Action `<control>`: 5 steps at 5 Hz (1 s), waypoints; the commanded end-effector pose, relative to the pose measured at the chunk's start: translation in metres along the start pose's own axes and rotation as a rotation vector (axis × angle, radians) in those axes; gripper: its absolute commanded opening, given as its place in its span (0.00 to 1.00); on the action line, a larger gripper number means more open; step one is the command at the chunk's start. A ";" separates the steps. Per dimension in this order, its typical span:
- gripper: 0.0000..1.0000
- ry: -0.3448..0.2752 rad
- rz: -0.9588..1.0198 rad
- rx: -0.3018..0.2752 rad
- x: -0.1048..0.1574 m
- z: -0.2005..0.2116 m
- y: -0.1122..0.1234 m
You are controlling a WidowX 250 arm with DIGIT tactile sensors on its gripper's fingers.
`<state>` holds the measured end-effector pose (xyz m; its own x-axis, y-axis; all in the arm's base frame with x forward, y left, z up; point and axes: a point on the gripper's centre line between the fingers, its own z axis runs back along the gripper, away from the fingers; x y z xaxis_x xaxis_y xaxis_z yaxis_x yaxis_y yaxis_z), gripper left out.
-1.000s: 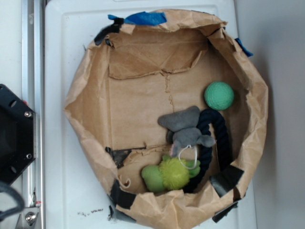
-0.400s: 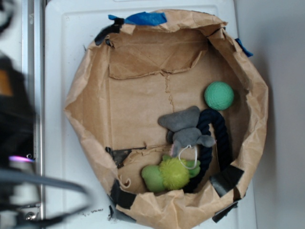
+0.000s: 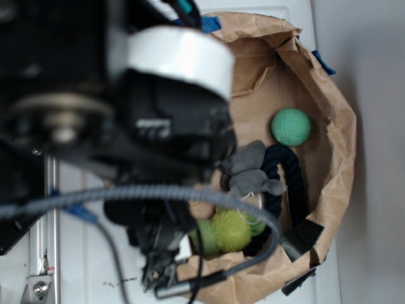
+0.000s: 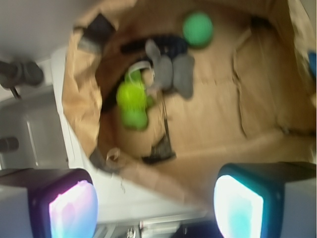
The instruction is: Grab the green animal.
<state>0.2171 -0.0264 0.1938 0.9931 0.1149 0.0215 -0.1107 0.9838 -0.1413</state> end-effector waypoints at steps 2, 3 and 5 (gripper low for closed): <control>1.00 -0.119 0.012 0.050 0.028 -0.071 0.045; 1.00 -0.103 -0.031 0.090 0.029 -0.100 0.022; 1.00 -0.101 -0.107 0.099 0.018 -0.133 -0.026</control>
<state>0.2400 -0.0630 0.0579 0.9943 0.0229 0.1037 -0.0196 0.9993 -0.0329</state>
